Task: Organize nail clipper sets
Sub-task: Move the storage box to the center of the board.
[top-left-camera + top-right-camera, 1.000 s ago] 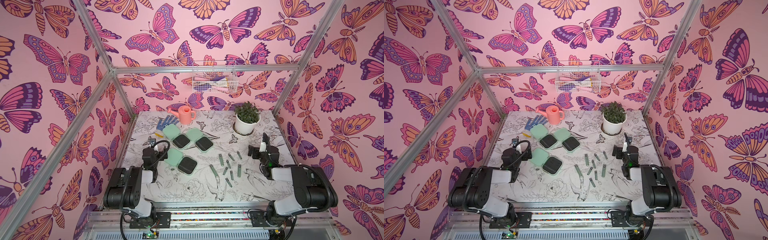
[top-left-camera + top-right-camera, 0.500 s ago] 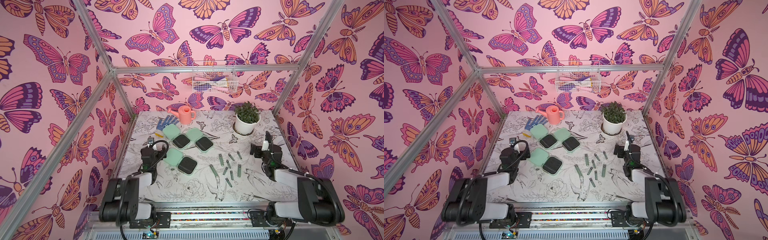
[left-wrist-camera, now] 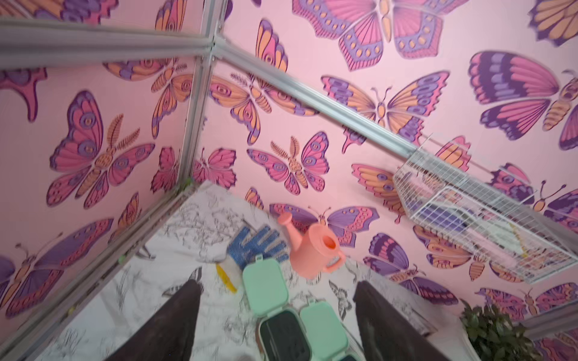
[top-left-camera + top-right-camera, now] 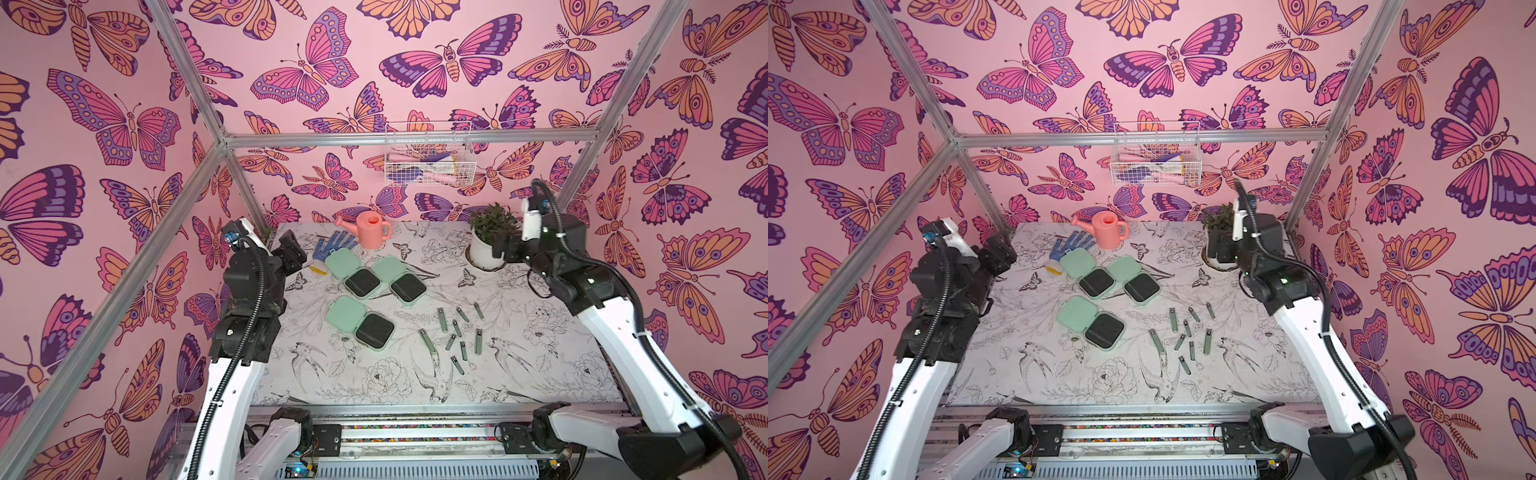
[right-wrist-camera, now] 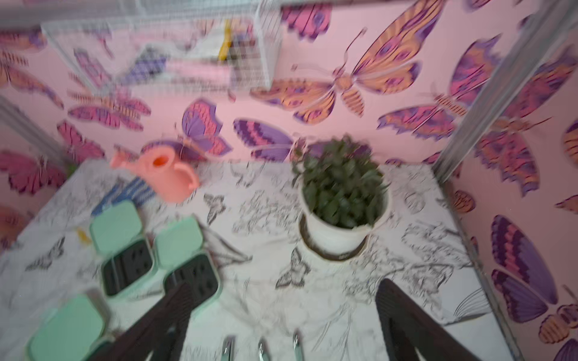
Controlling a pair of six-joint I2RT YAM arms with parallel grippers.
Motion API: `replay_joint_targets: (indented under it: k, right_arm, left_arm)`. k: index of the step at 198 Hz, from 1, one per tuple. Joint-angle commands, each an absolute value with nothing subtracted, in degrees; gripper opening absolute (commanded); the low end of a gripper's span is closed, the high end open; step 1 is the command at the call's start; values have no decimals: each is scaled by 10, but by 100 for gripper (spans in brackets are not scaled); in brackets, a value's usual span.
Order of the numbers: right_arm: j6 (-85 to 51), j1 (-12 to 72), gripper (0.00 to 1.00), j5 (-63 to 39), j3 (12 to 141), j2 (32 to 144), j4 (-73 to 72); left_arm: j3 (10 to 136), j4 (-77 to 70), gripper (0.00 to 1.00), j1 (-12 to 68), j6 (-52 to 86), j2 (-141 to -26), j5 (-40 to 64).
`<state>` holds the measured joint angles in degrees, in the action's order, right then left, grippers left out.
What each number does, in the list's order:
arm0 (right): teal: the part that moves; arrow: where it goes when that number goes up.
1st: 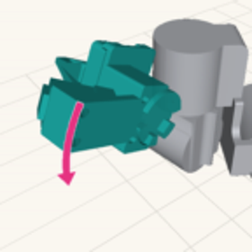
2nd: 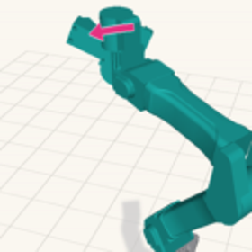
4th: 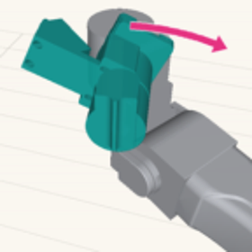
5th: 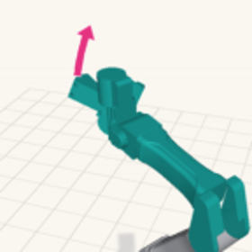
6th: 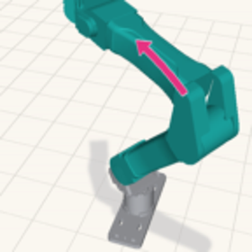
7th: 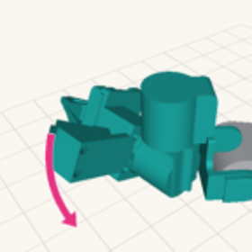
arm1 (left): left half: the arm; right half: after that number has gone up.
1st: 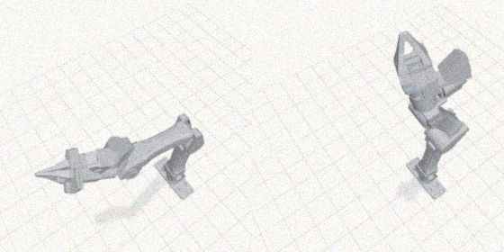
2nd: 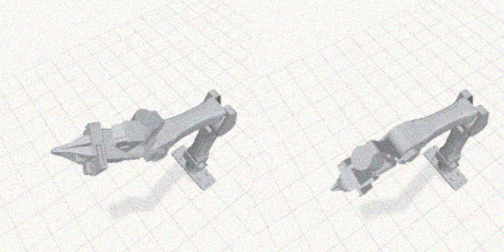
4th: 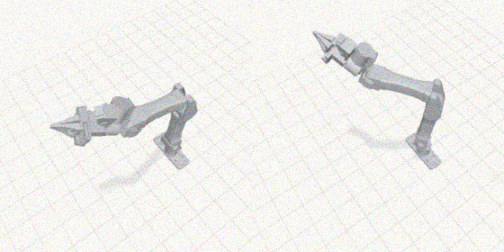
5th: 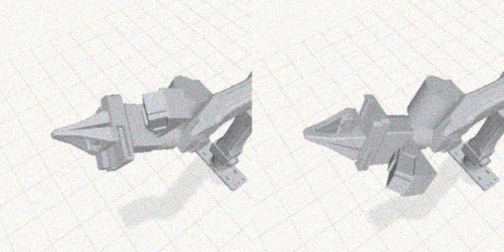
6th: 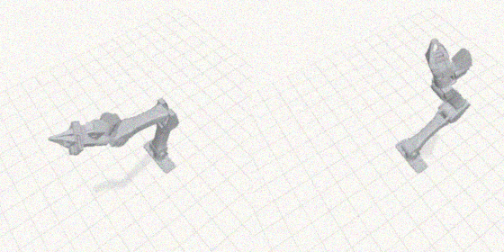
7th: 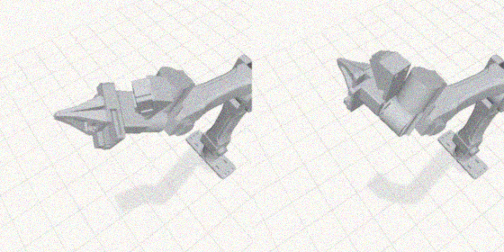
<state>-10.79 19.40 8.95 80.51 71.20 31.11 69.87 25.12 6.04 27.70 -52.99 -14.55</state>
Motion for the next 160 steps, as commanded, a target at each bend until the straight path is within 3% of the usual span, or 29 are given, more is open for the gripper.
replay_joint_targets:
  k: [1, 41, 102, 132, 160]
  right_arm:
    - [-134, 250, 98, 93, 824, 770, 495]
    - [-134, 363, 100, 75, 841, 869, 500]
    - [-142, 438, 87, 1, 835, 969, 446]
    - [-146, 451, 75, -24, 824, 1001, 379]
    - [-152, 465, 65, -53, 836, 1054, 332]
  left_arm:
    - [681, 543, 76, 65, 328, -539, -74]
    - [586, 656, 62, 80, 368, -525, 52]
    - [494, 700, 63, 192, 502, -467, -23]
    - [498, 694, 63, 231, 523, -552, -62]
    - [530, 673, 52, 255, 528, -653, -69]
